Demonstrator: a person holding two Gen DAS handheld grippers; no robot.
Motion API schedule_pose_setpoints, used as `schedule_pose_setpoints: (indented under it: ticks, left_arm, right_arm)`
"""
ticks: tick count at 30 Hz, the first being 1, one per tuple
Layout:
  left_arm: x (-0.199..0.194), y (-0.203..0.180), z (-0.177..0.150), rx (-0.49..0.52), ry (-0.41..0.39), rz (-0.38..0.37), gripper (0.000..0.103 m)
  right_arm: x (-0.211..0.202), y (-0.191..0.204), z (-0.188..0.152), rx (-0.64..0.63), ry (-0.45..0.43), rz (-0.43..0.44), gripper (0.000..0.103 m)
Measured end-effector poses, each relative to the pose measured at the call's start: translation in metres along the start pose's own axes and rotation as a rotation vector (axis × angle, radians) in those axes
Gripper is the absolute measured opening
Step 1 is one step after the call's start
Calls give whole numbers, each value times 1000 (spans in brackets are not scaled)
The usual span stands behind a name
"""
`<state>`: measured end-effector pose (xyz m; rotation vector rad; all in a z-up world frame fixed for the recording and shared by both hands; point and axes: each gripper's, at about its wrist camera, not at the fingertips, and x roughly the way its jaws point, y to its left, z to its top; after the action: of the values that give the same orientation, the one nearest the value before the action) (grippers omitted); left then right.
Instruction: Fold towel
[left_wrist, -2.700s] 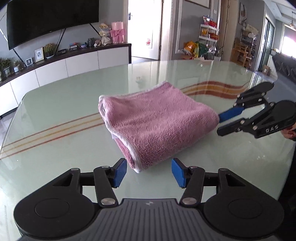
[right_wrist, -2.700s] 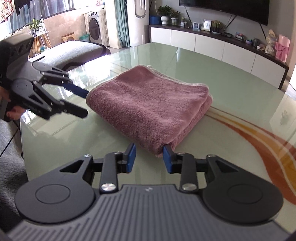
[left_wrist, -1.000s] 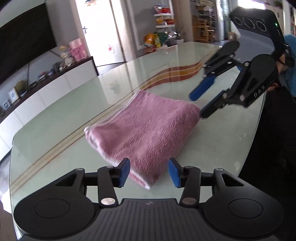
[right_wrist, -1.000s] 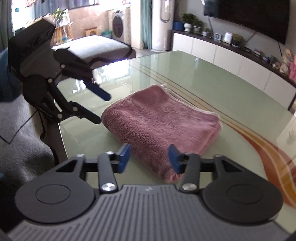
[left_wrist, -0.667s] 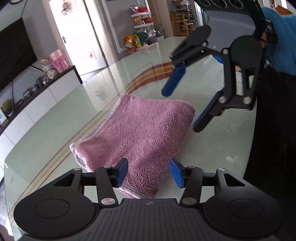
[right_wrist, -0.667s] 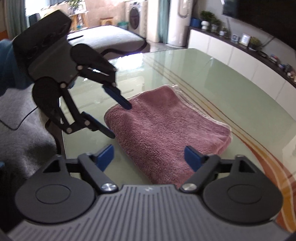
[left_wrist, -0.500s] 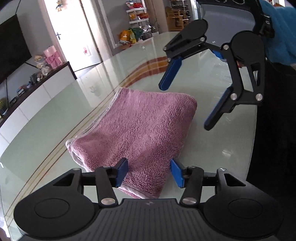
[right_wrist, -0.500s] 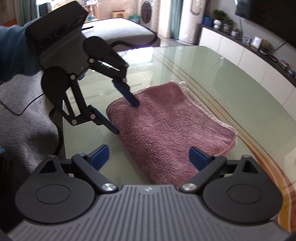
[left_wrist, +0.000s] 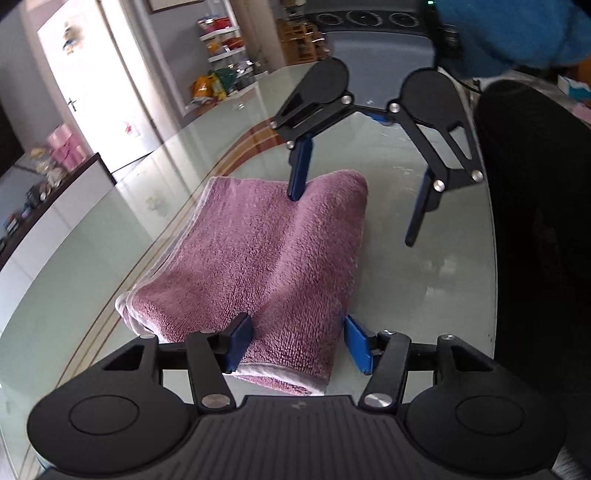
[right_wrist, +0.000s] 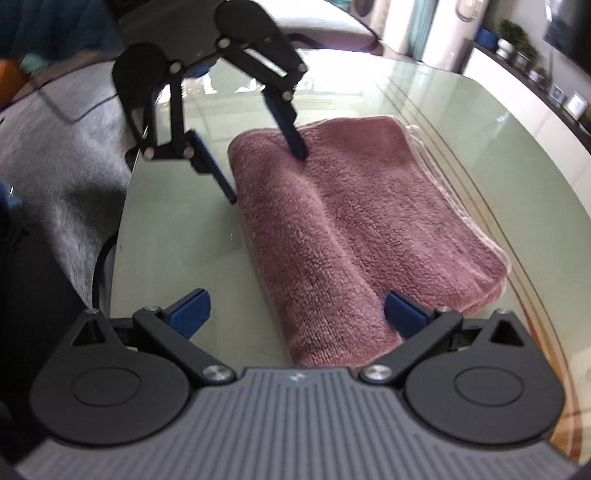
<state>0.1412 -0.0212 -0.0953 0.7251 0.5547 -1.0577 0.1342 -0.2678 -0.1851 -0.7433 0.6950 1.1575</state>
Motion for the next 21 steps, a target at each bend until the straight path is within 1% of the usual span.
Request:
schedule_pose_setpoints:
  ticks: [2, 4, 6, 7, 9, 10, 11, 15, 18, 21]
  left_arm:
    - [1, 1, -2, 8, -7, -10, 61]
    - [1, 1, -3, 6, -15, -15, 61]
    - [-1, -1, -4, -3, -24, -17, 62]
    - [-3, -2, -3, -4, -30, -17, 62]
    - [-3, 4, 1, -13, -48, -22, 65]
    - [-2, 7, 3, -17, -48, -25, 70]
    - [1, 13, 5, -23, -41, -33, 72]
    - [10, 36, 13, -65, -2, -106, 75]
    - [10, 45, 10, -79, 22, -148, 78]
    - [12, 58, 5, -136, 21, -182, 79]
  right_arm:
    - [1, -4, -1, -4, -2, 23, 103]
    - [1, -8, -2, -1, -5, 34, 99]
    - [0, -10, -3, -4, -8, 34, 92]
    - [-1, -10, -3, -7, -7, 34, 91]
    - [-1, -12, -2, 1, -3, 43, 90]
    - [-1, -13, -2, 7, -1, 47, 91]
    - [-1, -13, -1, 11, 1, 50, 91]
    - [-4, -16, 1, 31, 4, 64, 91]
    - [-3, -16, 2, 37, -1, 70, 91]
    - [-4, -21, 3, 62, -9, 85, 91]
